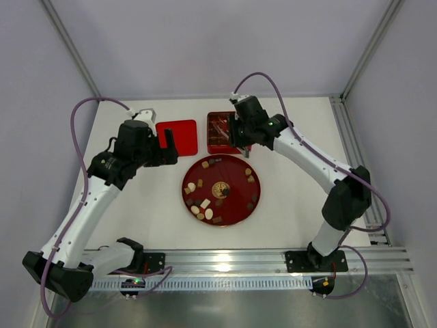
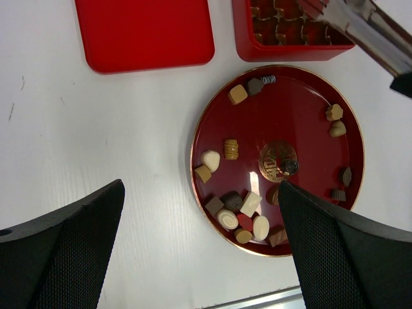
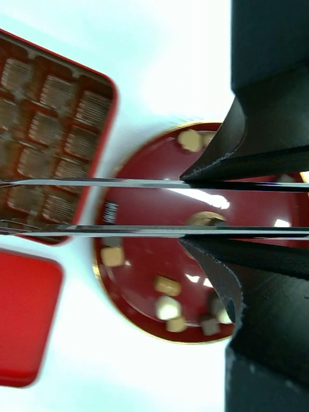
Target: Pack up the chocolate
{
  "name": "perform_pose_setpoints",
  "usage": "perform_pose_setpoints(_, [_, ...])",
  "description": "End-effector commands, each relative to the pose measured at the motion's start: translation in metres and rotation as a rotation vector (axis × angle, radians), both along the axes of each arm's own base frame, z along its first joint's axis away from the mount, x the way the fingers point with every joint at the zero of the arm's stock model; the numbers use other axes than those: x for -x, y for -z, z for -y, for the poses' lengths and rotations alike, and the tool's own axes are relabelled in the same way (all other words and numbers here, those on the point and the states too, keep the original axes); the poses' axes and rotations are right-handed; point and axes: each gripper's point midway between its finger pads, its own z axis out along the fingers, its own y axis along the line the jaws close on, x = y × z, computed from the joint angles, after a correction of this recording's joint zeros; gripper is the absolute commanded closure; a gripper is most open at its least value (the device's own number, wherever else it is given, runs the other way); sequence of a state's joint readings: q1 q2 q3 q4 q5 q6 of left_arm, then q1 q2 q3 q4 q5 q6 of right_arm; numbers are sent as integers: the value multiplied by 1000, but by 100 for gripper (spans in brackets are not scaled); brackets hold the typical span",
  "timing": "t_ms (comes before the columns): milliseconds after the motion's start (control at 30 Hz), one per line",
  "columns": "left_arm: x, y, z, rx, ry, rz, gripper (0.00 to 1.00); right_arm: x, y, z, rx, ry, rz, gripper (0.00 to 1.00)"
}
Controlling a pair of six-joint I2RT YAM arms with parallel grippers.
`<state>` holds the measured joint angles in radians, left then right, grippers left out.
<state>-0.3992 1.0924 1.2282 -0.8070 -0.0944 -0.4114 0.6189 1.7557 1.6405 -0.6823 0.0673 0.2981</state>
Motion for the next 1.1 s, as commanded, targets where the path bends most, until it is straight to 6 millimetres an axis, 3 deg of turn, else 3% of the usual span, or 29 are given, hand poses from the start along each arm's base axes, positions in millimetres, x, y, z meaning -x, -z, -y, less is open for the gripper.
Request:
perform_pose_setpoints(0, [3,-19,-2,16,-2,49,0,42,-29,-9,-50,-42,70,60])
perform_pose_setpoints(33, [3,-19,-1,17,0,48,0,56,-15,-8,-40,-44,40,60])
perform_pose_setpoints(67, [3,-20,-1,21,1,52,0,72,-19,-14,-46,-69,51,60])
perform_pose_setpoints(100, [3,-19,-1,23,1,50,0,84,-7,-13,-32,-76,28,60])
perform_pose_setpoints(200, [3,-19,1,30,5,47,0,114,-6,-24,-57,-106,10,60])
perform_pose_setpoints(400, [2,-18,3,36,4,42,0,153,22,-43,-59,-154,-57,60])
perform_pose_setpoints(700, [3,-18,1,28,4,45,0,163,42,-61,-45,-184,-97,60])
perform_pose_setpoints(1067, [2,-17,1,24,6,44,0,167,54,-63,-16,-184,-119,60])
